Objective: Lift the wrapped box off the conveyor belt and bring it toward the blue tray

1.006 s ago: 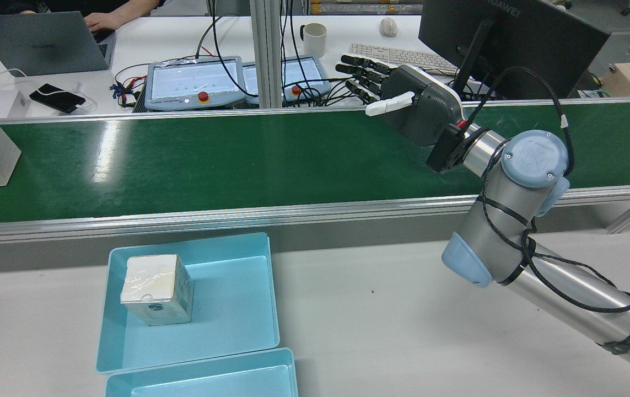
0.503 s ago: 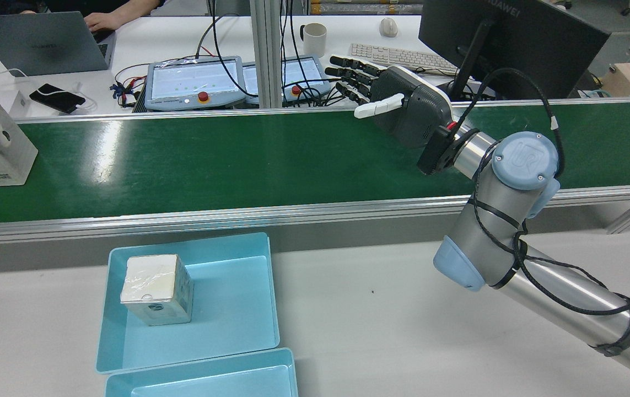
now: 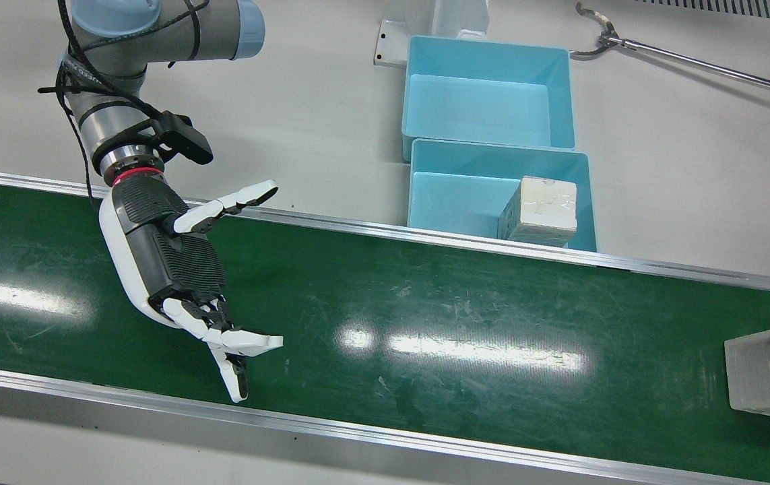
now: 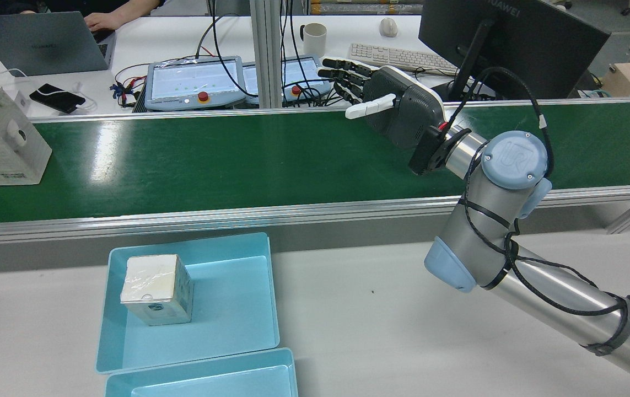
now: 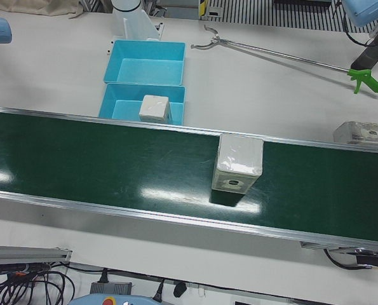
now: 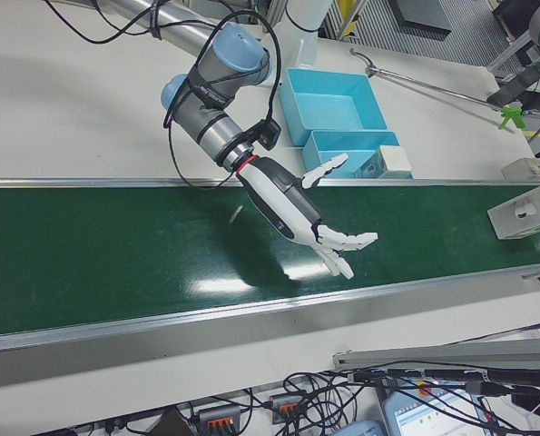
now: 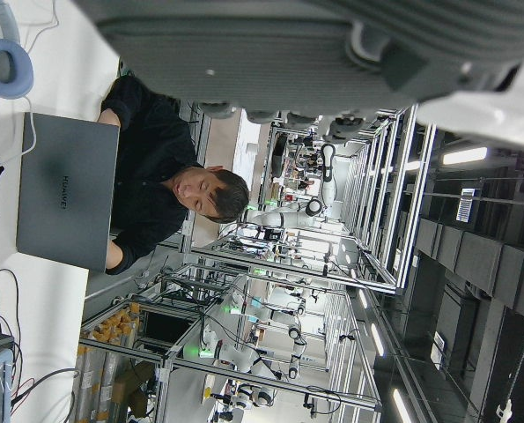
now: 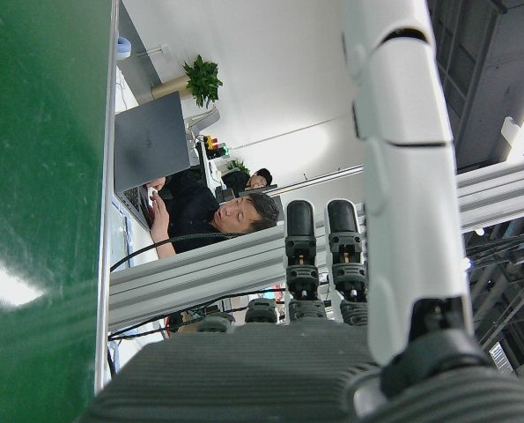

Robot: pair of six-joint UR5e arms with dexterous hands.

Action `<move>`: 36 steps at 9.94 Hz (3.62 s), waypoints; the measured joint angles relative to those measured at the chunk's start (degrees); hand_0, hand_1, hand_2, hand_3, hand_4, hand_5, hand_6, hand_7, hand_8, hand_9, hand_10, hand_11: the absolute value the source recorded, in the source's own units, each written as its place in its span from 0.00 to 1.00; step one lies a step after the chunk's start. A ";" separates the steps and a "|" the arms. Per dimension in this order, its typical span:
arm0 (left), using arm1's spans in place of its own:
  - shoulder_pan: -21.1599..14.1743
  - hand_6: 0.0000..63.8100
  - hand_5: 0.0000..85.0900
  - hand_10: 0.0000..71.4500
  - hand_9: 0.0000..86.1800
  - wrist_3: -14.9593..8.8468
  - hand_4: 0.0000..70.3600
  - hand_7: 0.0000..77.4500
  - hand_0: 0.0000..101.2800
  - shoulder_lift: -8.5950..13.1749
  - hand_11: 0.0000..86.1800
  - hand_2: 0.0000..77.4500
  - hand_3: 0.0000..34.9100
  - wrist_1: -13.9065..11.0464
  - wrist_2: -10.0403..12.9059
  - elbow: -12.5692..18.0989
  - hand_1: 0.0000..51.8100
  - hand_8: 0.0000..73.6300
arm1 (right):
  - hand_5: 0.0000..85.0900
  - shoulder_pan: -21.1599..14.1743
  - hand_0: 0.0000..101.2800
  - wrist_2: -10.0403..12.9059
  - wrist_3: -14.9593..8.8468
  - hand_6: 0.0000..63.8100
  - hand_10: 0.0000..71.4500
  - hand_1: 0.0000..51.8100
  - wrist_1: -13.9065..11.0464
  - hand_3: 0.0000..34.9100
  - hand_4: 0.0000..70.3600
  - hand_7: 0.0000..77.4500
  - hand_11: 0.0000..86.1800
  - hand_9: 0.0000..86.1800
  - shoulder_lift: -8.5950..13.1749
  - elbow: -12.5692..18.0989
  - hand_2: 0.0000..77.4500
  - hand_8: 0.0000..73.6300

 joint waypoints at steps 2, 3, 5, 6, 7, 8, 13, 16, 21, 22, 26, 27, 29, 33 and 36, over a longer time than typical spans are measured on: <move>0.00 0.00 0.01 0.01 0.01 0.00 0.00 0.01 0.00 0.00 0.00 0.01 0.00 0.00 0.00 0.00 0.00 0.01 | 0.22 -0.17 0.51 0.08 -0.07 0.16 0.00 0.33 0.00 0.05 0.30 0.32 0.01 0.04 0.40 -0.34 0.11 0.01; 0.00 0.00 0.01 0.01 0.01 0.00 0.00 0.01 0.00 0.00 0.00 0.01 0.00 0.00 0.00 0.00 0.00 0.01 | 0.22 -0.19 0.52 0.08 -0.30 0.15 0.02 0.36 -0.08 0.04 0.30 0.30 0.04 0.04 0.49 -0.39 0.15 0.01; 0.00 0.00 0.01 0.01 0.01 0.00 0.00 0.01 0.00 0.00 0.00 0.01 0.00 0.00 0.00 0.00 0.00 0.01 | 0.22 -0.02 0.52 0.04 -1.30 0.15 0.00 0.36 -0.25 0.04 0.29 0.31 0.02 0.04 0.57 -0.33 0.15 0.01; 0.00 0.00 0.01 0.01 0.01 0.00 0.00 0.01 0.00 0.00 0.00 0.01 0.00 0.00 0.00 0.00 0.00 0.01 | 0.22 0.28 0.52 -0.01 -1.95 0.15 0.00 0.36 -0.34 0.04 0.29 0.31 0.02 0.04 0.57 -0.26 0.15 0.01; 0.00 0.00 0.01 0.01 0.01 0.00 0.00 0.01 0.00 0.00 0.00 0.01 0.00 0.00 0.00 0.00 0.00 0.01 | 0.24 0.62 0.53 -0.05 -2.58 0.14 0.00 0.40 -0.43 0.05 0.30 0.33 0.02 0.04 0.57 -0.19 0.16 0.01; 0.00 0.00 0.01 0.01 0.01 0.00 0.00 0.01 0.00 0.00 0.00 0.01 0.00 0.00 0.00 0.00 0.00 0.01 | 0.24 0.90 0.54 -0.05 -2.99 0.14 0.00 0.40 -0.89 0.05 0.28 0.33 0.02 0.04 0.59 -0.07 0.17 0.01; 0.00 0.00 0.01 0.01 0.01 0.00 0.00 0.01 0.00 0.00 0.00 0.01 0.00 0.00 0.00 0.00 0.00 0.01 | 0.24 1.26 0.55 0.21 -3.31 0.11 0.00 0.44 -2.83 0.06 0.27 0.29 0.02 0.04 0.68 0.15 0.18 0.01; 0.00 0.00 0.01 0.01 0.01 0.00 0.00 0.01 0.00 0.00 0.00 0.01 0.00 0.00 0.00 0.00 0.00 0.01 | 0.24 0.49 0.54 0.40 -3.28 0.12 0.00 0.42 -2.70 0.06 0.27 0.30 0.01 0.04 1.02 -0.31 0.19 0.01; 0.00 0.00 0.01 0.01 0.01 0.00 0.00 0.01 0.00 0.00 0.00 0.01 0.00 0.00 0.00 0.00 0.00 0.01 | 0.24 -0.43 0.55 1.85 -3.14 0.13 0.01 0.42 -2.64 0.06 0.29 0.30 0.04 0.04 1.87 -1.29 0.18 0.01; 0.00 0.00 0.01 0.01 0.01 0.00 0.00 0.01 0.00 0.00 0.00 0.01 0.00 0.00 0.00 0.00 0.00 0.01 | 0.24 -0.75 0.55 1.89 -3.07 0.13 0.01 0.42 -2.61 0.06 0.28 0.30 0.04 0.04 1.86 -1.29 0.18 0.01; 0.00 0.00 0.01 0.01 0.01 0.00 0.00 0.01 0.00 0.00 0.00 0.01 0.00 0.00 0.00 0.00 0.00 0.01 | 0.21 -1.00 0.51 1.91 -2.90 0.10 0.00 0.28 -2.65 0.06 0.24 0.27 0.02 0.04 1.84 -0.64 0.03 0.01; 0.00 0.00 0.01 0.01 0.01 0.00 0.00 0.01 0.00 0.00 0.00 0.01 0.00 0.00 0.00 0.00 0.00 0.01 | 0.21 -0.97 0.51 1.85 -2.95 0.10 0.00 0.28 -2.72 0.06 0.24 0.27 0.02 0.04 1.71 -0.21 0.03 0.01; 0.00 0.00 0.01 0.01 0.01 0.00 0.00 0.01 0.00 0.00 0.00 0.01 0.00 0.00 0.00 0.00 0.00 0.01 | 0.21 -0.94 0.50 1.78 -3.01 0.09 0.01 0.35 -2.80 0.06 0.21 0.27 0.02 0.04 1.44 0.48 0.09 0.01; 0.00 0.00 0.01 0.01 0.01 0.00 0.00 0.01 0.00 0.00 0.00 0.01 0.00 0.00 0.00 0.00 0.00 0.01 | 0.18 -1.70 0.50 1.76 -3.13 0.07 0.00 0.35 -2.83 0.08 0.16 0.23 0.02 0.03 1.17 0.75 0.09 0.01; 0.00 0.00 0.01 0.01 0.01 0.00 0.00 0.01 0.00 0.00 0.00 0.01 0.00 0.00 0.00 0.00 0.00 0.01 | 0.19 -1.46 0.50 1.82 -3.03 0.06 0.00 0.34 -2.79 0.08 0.16 0.23 0.02 0.03 1.12 1.27 0.10 0.01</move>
